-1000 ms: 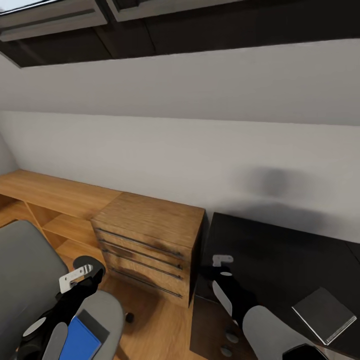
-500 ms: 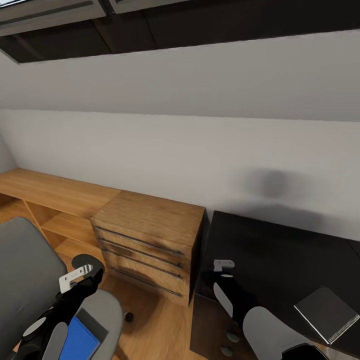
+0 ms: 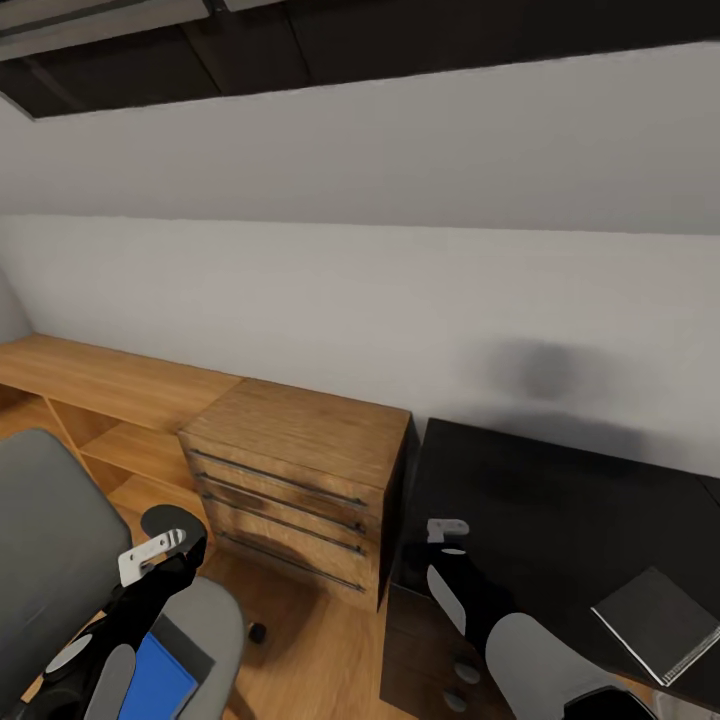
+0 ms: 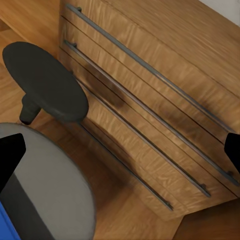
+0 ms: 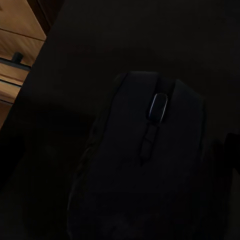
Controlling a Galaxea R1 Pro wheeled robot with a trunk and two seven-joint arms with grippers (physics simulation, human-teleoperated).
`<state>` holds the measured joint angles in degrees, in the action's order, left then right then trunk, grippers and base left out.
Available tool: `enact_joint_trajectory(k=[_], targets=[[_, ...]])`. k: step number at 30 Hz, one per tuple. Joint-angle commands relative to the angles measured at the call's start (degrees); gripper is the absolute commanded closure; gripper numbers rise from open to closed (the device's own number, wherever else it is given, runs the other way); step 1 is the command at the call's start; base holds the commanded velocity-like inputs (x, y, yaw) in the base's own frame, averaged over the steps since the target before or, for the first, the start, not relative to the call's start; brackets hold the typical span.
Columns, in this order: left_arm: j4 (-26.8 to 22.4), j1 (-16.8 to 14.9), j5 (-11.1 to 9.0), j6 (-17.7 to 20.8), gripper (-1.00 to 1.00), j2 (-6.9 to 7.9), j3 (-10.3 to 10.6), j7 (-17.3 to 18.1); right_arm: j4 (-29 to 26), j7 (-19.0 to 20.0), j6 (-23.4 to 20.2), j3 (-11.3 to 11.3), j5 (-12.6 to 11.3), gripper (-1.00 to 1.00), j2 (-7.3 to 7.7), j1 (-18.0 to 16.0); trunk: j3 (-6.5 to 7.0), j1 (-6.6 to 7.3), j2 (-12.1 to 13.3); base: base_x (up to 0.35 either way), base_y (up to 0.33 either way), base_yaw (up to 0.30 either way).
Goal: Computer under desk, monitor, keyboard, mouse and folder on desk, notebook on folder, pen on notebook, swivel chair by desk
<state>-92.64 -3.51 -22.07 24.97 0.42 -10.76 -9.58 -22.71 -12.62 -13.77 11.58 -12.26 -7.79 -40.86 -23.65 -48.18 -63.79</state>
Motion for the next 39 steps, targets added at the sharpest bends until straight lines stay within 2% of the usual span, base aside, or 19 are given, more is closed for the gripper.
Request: enact_joint_trajectory(k=[1, 7, 8, 39], targets=[[-0.09, -0.04, -0.61, 0.26, -1.0, 0.02, 0.04, -0.44, -0.05, -0.39, -0.29, 0.37, -1.01, -1.0, 0.05, -0.01, -0.07, -0.01, -0.04, 0.0, 0.0, 0.0], [-0.09, -0.04, -0.61, 0.26, -1.0, 0.02, 0.05, -0.44, -0.05, -0.39, -0.29, 0.37, -1.01, -1.0, 0.05, -0.01, -0.07, -0.01, -0.04, 0.0, 0.0, 0.0], [-0.09, -0.06, -0.61, 0.26, -1.0, 0.02, 0.05, -0.44, -0.05, -0.39, -0.29, 0.37, -1.01, 1.0, 0.05, -0.01, -0.07, -0.01, -0.04, 0.0, 0.0, 0.0], [-0.09, -0.02, -0.61, 0.26, -1.0, 0.02, 0.38, -0.35, -0.41, -0.3, -0.24, 0.45, -1.01, 1.0, 0.05, -0.01, -0.07, -0.01, -0.04, 0.0, 0.0, 0.0]])
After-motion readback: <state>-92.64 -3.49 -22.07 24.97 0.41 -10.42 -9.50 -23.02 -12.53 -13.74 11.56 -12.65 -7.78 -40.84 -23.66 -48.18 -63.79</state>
